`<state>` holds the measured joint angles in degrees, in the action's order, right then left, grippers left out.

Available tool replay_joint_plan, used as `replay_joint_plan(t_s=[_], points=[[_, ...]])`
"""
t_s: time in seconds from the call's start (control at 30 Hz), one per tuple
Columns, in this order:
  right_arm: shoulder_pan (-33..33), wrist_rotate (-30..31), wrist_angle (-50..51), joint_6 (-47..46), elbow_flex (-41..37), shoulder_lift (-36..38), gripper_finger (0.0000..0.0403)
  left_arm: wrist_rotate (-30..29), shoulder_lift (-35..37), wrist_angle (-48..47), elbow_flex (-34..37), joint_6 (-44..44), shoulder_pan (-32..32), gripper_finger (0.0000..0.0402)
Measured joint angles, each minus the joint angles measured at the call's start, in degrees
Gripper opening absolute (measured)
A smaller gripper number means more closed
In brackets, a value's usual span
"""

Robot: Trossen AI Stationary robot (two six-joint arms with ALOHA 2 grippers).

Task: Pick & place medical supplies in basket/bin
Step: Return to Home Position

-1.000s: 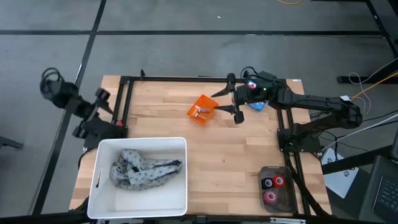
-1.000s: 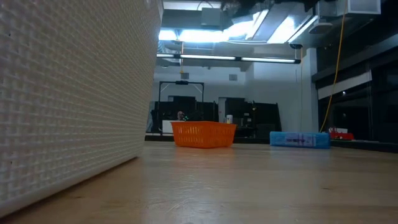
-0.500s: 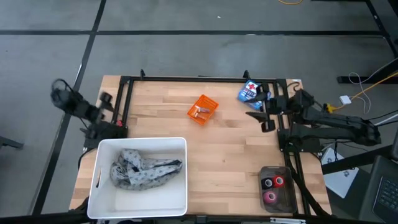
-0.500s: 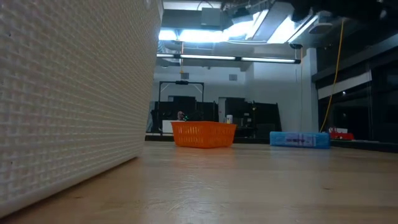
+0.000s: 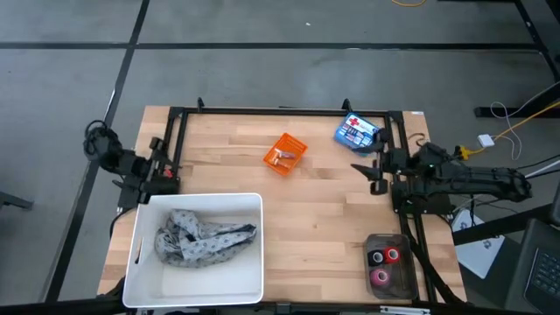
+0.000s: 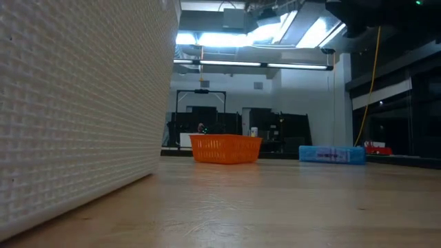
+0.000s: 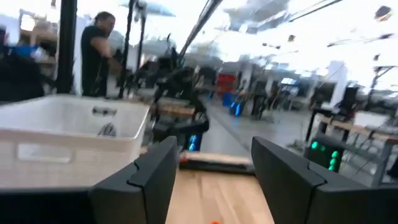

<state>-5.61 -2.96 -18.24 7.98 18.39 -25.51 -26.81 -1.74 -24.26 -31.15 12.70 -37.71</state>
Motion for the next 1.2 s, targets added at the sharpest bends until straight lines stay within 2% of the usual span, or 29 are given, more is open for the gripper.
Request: replay_joint_plan(t_s=[0.23, 0.47, 0.63, 0.9, 1.0, 1.1, 1.2], points=[[-0.1, 0.7, -2.7, 0.2, -9.3, 14.7, 0.0209, 1.2, 0.4, 0.4, 0.3, 0.0, 0.0, 0.0234], [-0.1, 3.6, -2.2, 1.2, -15.4, 25.2, 0.0209, 1.0, 0.4, 7.2, 5.6, 0.8, 0.0, 0.0234], [-0.1, 3.6, -2.5, 1.6, -17.0, 25.5, 0.0209, 0.5, 0.4, 10.7, 10.3, 0.2, 0.0, 0.0233], [-0.1, 4.2, 0.7, -1.7, -17.5, 25.5, 0.0209, -2.8, 0.3, 11.5, 10.1, 0.3, 0.0, 0.0235], [-0.1, 5.1, 1.4, -2.8, -17.5, 25.5, 0.0209, -1.5, 0.0, 11.2, 10.2, -0.8, 0.0, 0.0233], [-0.1, 5.1, 1.6, -3.0, -17.5, 25.5, 0.0209, -1.3, 0.0, 11.4, 10.5, -6.2, 0.0, 0.0233], [-0.1, 5.0, 1.7, -3.1, -17.5, 25.5, 0.0209, 1.3, 0.2, 16.0, 14.6, -8.3, 0.0, 0.0235]])
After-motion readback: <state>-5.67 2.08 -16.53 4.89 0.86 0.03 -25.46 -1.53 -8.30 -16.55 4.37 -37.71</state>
